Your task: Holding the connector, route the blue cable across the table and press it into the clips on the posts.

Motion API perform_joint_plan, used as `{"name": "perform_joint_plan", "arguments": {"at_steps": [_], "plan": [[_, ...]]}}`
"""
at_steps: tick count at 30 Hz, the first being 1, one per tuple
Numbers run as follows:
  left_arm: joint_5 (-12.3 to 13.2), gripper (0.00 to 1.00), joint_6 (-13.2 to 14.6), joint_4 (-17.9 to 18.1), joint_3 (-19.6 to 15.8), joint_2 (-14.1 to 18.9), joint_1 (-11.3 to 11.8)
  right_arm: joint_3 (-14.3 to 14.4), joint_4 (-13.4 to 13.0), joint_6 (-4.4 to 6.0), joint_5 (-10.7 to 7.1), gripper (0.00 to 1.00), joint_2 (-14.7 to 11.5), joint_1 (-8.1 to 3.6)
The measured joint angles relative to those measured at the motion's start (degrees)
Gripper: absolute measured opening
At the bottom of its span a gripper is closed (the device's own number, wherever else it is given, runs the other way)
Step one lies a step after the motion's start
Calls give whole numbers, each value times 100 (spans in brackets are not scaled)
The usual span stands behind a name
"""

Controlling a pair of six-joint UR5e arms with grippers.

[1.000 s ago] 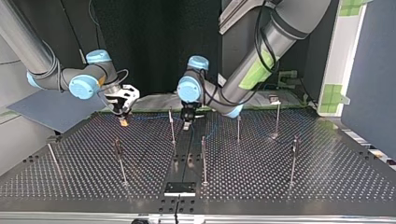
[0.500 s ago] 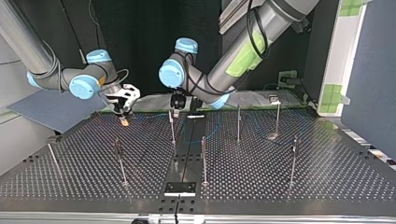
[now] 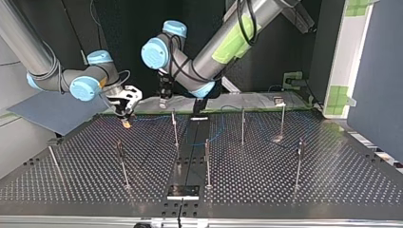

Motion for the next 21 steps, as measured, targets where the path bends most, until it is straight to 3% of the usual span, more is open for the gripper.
{"name": "perform_joint_plan", "arguments": {"at_steps": [7, 21], "plan": [[-203, 100, -208, 253, 199, -201, -274, 12, 115, -131, -76, 0, -85, -12], [-513, 100, -431, 184, 845, -844, -220, 120, 131, -70, -160, 0, -547, -67]]}}
